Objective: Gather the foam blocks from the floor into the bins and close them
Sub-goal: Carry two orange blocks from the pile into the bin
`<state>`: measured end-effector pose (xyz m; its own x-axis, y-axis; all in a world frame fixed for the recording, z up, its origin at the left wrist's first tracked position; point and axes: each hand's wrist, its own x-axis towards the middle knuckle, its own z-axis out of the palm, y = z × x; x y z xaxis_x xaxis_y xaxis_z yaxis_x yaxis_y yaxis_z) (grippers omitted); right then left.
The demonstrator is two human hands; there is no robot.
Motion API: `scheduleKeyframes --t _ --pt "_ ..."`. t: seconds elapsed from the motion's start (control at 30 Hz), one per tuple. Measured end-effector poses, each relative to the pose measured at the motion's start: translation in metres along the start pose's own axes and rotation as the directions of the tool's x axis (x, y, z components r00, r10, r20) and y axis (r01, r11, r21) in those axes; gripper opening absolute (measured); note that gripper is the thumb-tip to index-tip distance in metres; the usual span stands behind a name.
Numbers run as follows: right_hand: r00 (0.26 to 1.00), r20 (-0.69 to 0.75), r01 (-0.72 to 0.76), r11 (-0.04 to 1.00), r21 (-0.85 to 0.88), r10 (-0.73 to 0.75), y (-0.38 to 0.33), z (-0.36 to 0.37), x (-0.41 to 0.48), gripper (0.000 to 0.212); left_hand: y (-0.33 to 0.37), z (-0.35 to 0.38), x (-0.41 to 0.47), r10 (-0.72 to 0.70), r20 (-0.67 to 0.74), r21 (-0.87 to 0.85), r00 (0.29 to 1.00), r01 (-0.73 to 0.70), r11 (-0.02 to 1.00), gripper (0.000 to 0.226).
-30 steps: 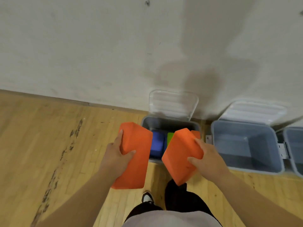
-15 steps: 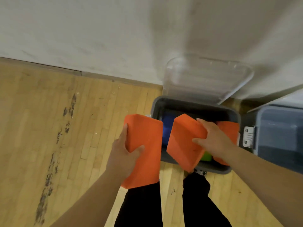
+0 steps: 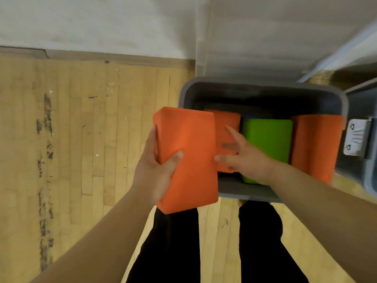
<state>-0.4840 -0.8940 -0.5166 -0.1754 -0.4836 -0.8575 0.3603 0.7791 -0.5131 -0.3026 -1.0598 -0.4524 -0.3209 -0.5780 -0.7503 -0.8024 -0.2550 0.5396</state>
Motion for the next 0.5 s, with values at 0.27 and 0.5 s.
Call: scheduleKeyframes --t 0.27,0.5 --pt "0.941 -0.336 0.002 0.992 -0.126 -0.044 0.033 -0.044 -0.054 0.107 0.034 0.108 0.027 0.036 0.196 0.167 0.98 -0.069 0.983 0.084" --pt "0.851 -0.489 -0.211 0.727 -0.653 -0.192 0.084 -0.13 -0.051 0.081 0.046 0.23 0.055 0.106 0.274 0.319 0.956 -0.195 0.928 0.099"
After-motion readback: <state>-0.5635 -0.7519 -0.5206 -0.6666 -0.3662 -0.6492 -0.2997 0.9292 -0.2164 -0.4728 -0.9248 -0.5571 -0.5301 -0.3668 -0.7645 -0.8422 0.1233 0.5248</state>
